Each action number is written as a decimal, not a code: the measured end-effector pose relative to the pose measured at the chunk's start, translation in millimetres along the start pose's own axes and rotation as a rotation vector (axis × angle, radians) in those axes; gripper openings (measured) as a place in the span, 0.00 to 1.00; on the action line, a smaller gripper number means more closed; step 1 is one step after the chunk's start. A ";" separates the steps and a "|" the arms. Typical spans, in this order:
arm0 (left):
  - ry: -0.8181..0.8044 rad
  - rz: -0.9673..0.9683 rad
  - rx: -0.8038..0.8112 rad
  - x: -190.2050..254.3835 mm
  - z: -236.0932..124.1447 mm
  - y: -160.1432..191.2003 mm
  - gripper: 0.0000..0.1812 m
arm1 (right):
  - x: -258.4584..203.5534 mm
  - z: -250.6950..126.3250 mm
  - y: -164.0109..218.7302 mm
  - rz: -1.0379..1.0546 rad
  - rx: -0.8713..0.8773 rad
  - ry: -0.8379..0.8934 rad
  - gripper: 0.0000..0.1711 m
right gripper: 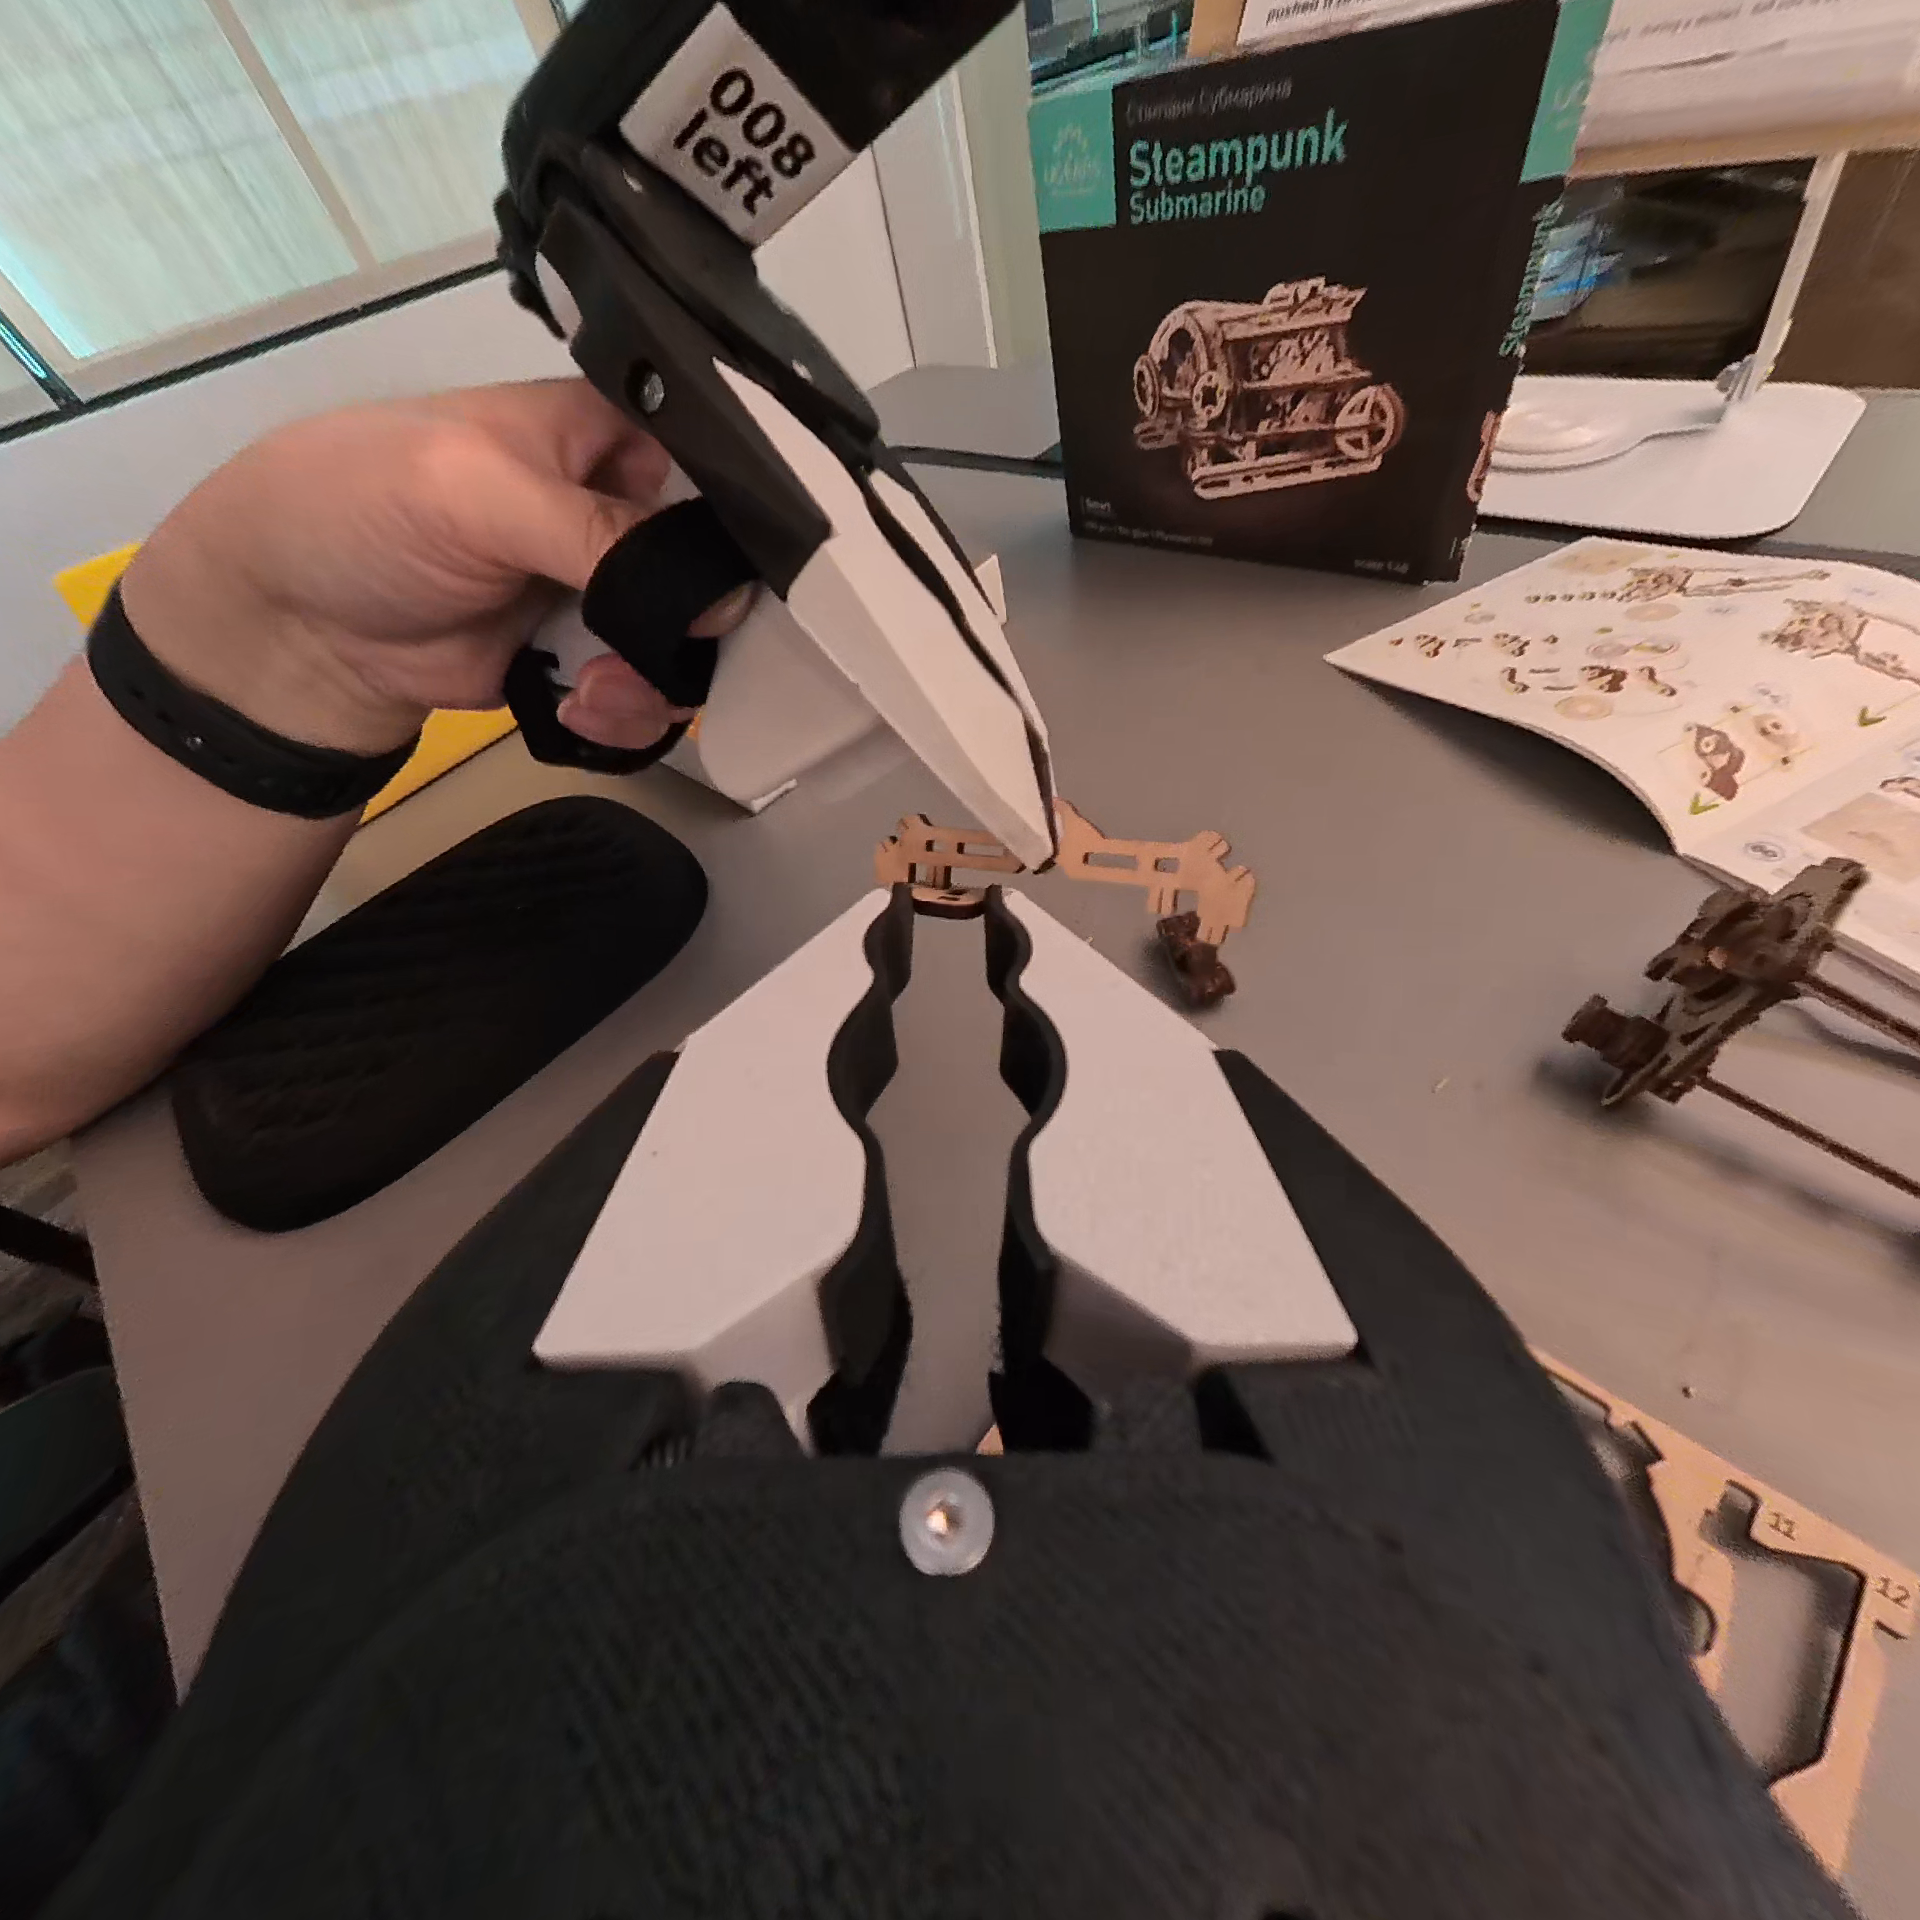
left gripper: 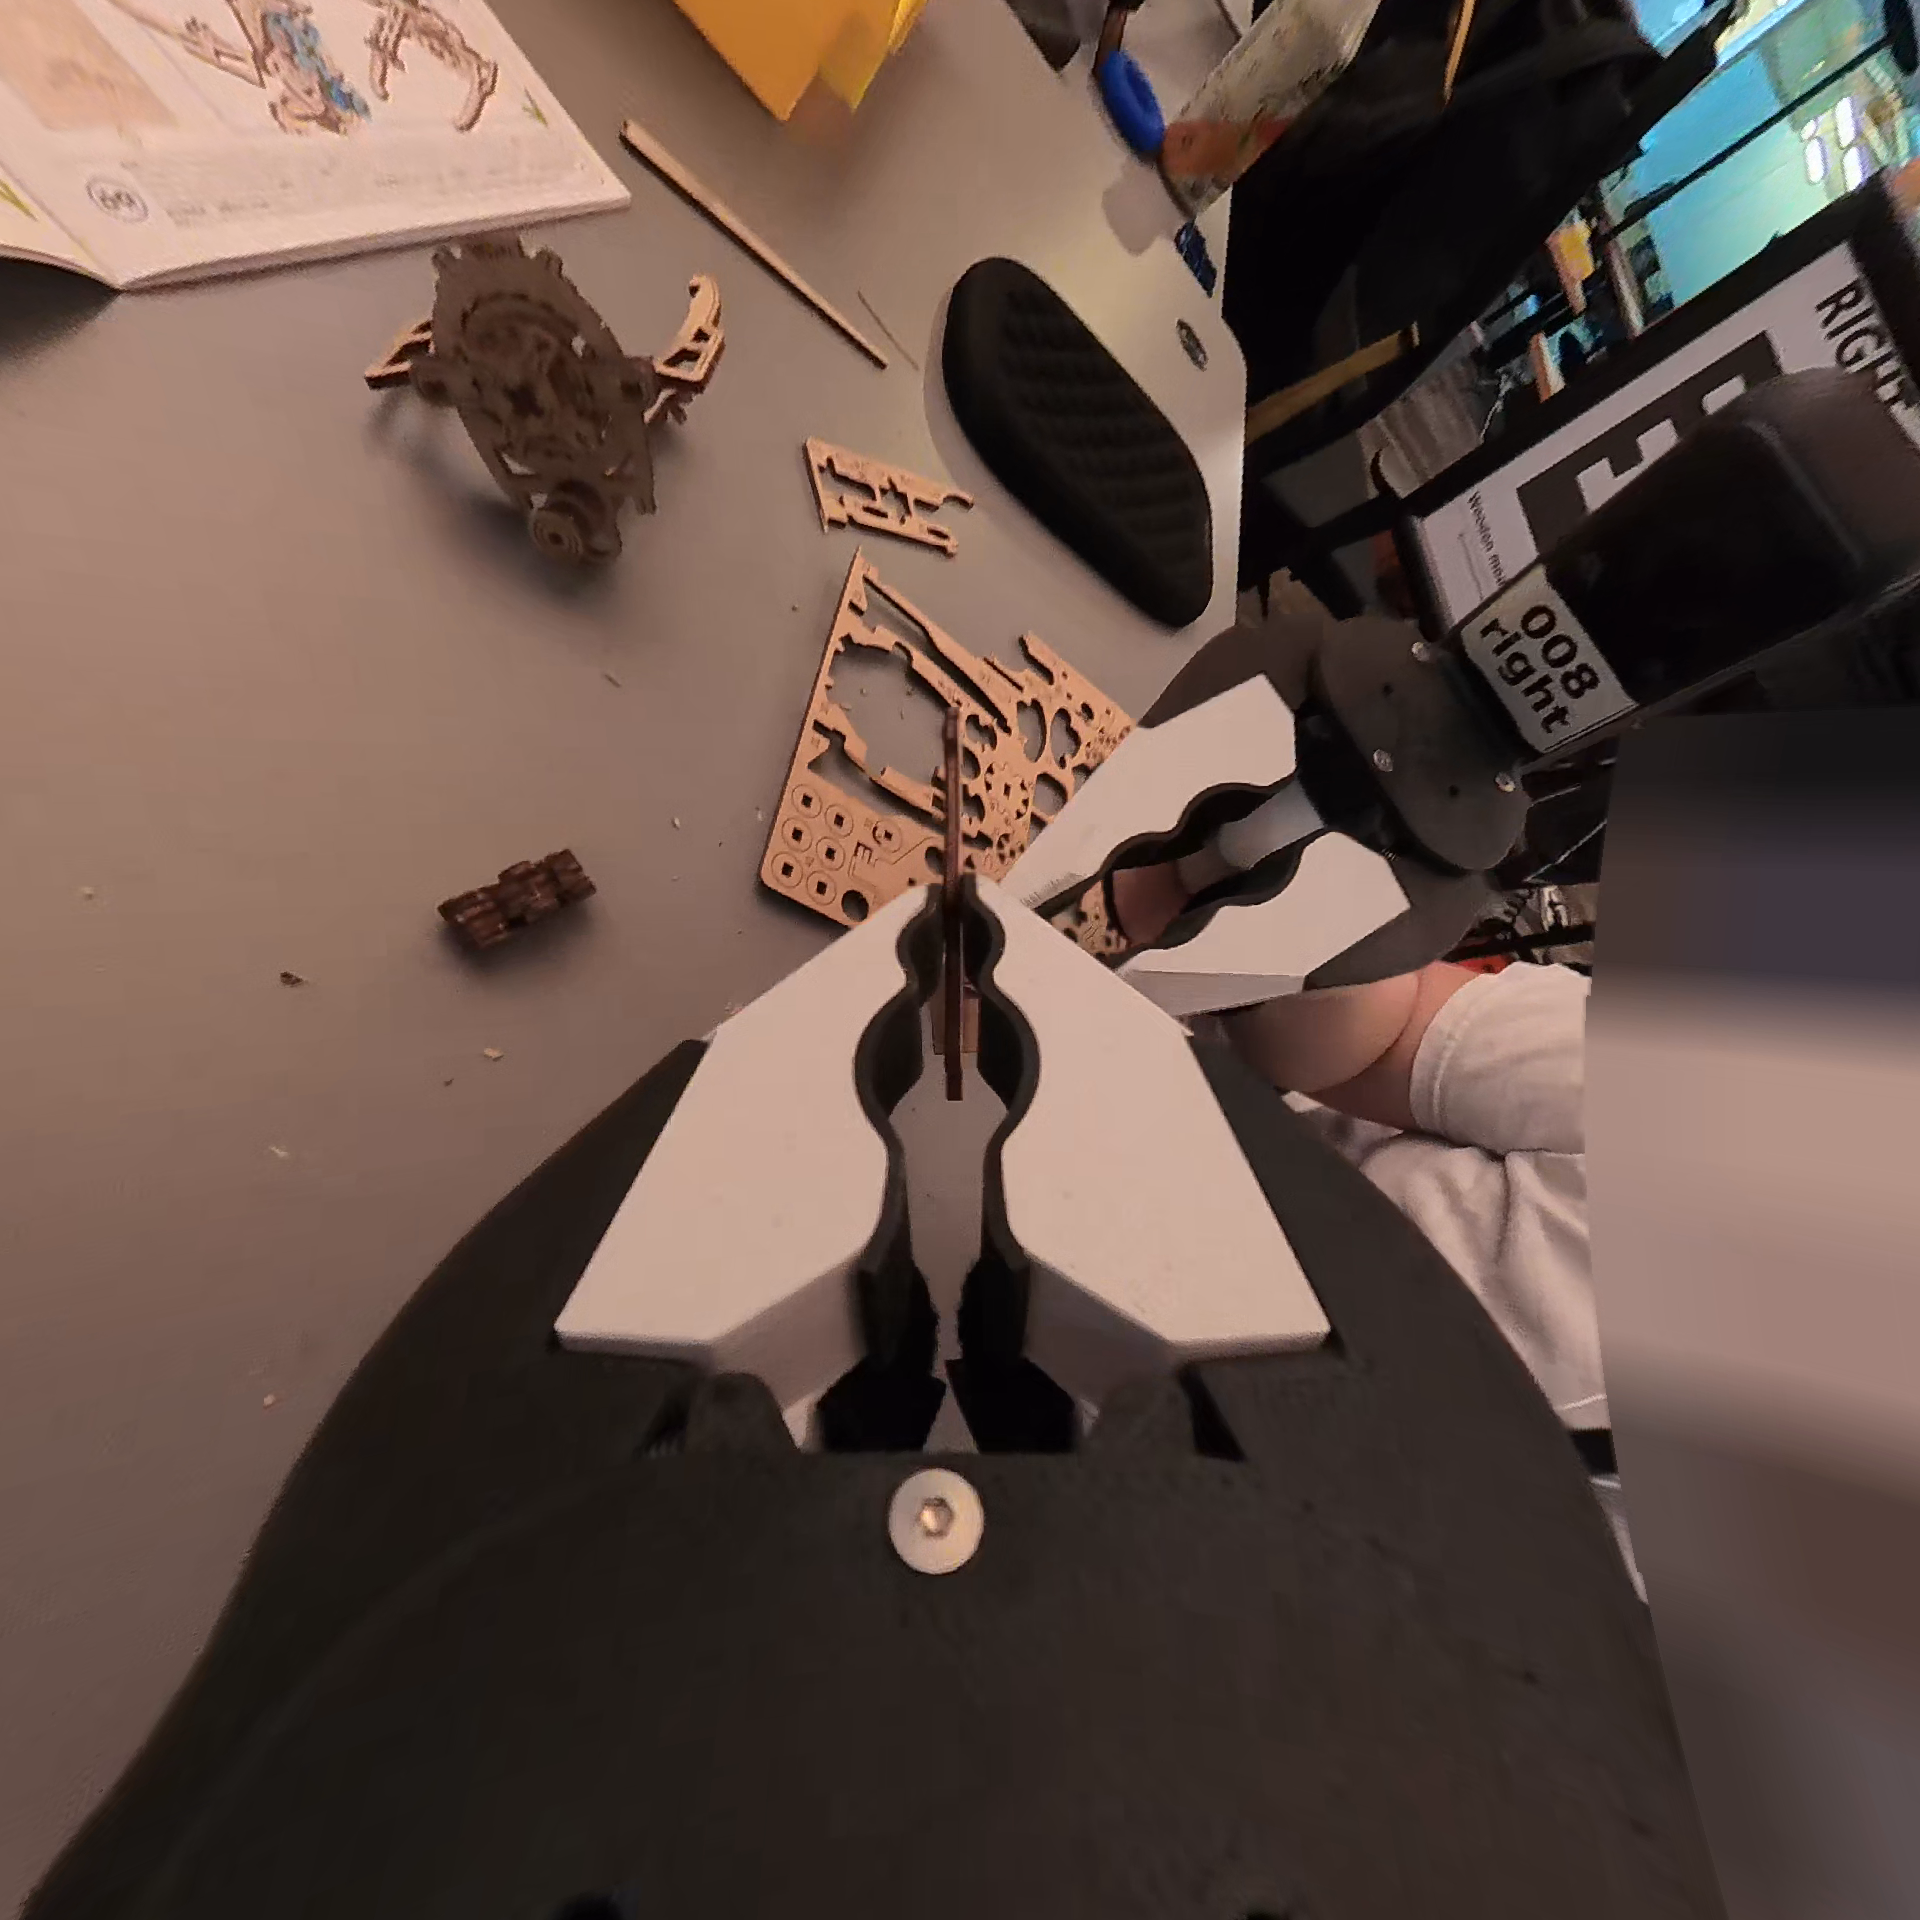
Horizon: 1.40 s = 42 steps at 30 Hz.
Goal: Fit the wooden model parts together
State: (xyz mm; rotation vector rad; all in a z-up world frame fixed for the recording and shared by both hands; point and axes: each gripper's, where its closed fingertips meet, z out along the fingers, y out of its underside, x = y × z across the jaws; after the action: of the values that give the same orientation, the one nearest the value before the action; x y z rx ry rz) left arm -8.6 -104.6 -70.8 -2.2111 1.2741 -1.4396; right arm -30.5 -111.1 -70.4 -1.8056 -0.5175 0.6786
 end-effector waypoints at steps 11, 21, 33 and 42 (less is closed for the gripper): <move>0.075 -0.013 0.179 19.2 -7.9 -25.5 0.00 | 3.4 -14.0 -28.6 -0.047 0.118 0.012 0.07; 0.148 -0.032 0.295 38.4 -9.2 -39.1 0.00 | 2.6 -25.2 -51.0 -0.073 0.221 0.031 0.07; 0.132 0.000 0.446 38.7 -15.4 -54.2 0.00 | 10.5 -27.1 -56.9 0.103 0.298 -0.029 0.07; 0.109 0.033 0.519 39.8 -18.1 -59.9 0.00 | 12.4 -31.5 -63.3 0.025 0.339 0.042 0.07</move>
State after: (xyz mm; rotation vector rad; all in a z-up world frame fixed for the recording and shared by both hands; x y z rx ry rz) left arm 15.1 -93.6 -1.4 -1.7804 0.8311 -1.6657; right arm -1.6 -104.9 -5.0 -1.5055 -0.3293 0.6992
